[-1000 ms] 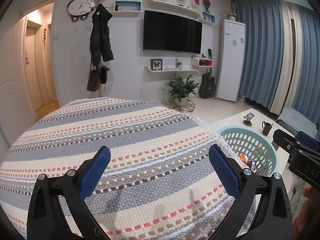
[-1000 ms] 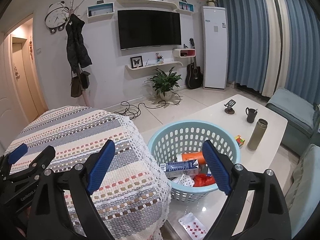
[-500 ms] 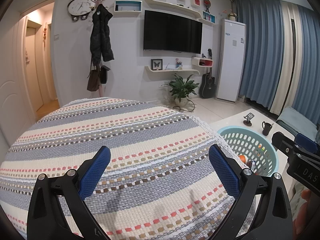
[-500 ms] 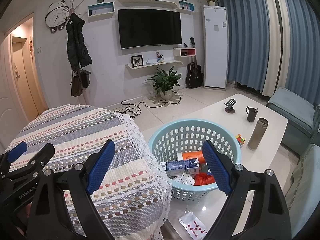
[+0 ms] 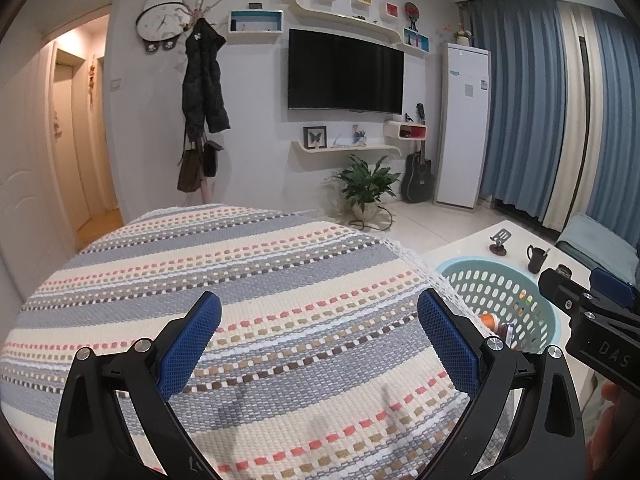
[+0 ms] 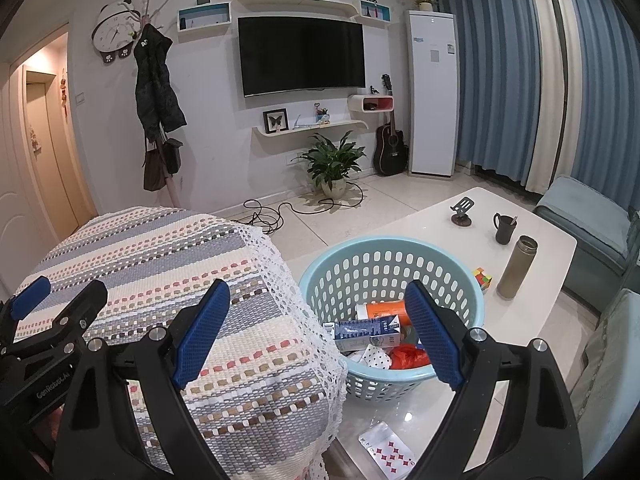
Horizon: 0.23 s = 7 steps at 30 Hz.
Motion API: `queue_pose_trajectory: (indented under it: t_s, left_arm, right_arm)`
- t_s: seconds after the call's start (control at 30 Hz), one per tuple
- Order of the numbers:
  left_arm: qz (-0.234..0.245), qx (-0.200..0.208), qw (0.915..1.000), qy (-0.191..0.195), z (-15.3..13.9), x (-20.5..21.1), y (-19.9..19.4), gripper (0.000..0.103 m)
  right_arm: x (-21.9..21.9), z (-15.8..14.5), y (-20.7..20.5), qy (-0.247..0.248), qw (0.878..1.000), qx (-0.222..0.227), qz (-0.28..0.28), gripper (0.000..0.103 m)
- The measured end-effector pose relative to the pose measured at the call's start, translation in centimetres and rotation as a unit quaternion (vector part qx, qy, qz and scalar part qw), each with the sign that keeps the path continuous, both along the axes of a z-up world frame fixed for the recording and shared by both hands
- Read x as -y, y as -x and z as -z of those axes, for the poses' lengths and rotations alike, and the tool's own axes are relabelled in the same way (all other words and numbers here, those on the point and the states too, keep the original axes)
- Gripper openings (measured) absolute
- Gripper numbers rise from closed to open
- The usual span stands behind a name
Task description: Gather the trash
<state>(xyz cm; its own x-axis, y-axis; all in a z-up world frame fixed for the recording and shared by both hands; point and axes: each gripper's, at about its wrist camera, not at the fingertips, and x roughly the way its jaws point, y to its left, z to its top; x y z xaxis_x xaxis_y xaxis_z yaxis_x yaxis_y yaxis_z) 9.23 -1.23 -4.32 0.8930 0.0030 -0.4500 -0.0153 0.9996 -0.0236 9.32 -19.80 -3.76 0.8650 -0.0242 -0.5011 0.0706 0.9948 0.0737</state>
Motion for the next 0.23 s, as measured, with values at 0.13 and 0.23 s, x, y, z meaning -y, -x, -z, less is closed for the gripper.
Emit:
queue_pose_trajectory:
  t_s: [0.13, 0.23]
  left_arm:
    - [0.001, -0.007, 1.0000, 0.005, 0.04, -0.09, -0.17, 0.095]
    - [-0.002, -0.006, 1.0000, 0.003, -0.01, -0.12, -0.12, 0.095]
  right_arm:
    - [0.07, 0.04, 0.11, 0.000, 1.000, 0.002, 0.002, 0.085]
    - [0.25, 0.06, 0.16, -0.001, 1.000, 0.002, 0.003, 0.085]
